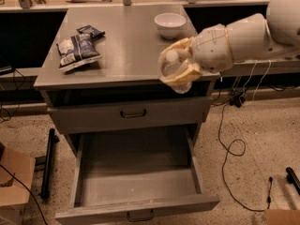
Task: Pick water bottle from middle drawer and place on counter
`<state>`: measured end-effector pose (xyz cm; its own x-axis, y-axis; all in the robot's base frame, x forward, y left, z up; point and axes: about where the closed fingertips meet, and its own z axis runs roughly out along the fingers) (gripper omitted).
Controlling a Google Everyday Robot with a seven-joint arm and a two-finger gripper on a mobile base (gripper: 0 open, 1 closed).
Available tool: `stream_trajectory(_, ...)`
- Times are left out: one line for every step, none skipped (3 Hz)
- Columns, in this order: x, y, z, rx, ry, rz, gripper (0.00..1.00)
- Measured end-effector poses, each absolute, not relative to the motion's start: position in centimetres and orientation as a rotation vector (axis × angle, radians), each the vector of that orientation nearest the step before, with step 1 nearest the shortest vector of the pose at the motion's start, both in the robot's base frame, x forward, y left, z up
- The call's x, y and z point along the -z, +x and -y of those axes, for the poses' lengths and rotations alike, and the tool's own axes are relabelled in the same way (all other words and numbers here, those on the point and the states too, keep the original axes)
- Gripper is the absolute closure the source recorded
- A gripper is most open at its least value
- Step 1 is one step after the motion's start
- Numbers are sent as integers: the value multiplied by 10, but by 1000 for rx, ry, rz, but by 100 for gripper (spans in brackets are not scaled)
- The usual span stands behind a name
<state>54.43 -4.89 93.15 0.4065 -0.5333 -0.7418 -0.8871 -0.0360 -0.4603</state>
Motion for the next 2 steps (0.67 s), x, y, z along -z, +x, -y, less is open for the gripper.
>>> stream_trajectory(-947, 549, 36, -457, -1705, -1206, 100)
stream_trajectory(-944, 548, 38, -459, -1704, -1212, 100)
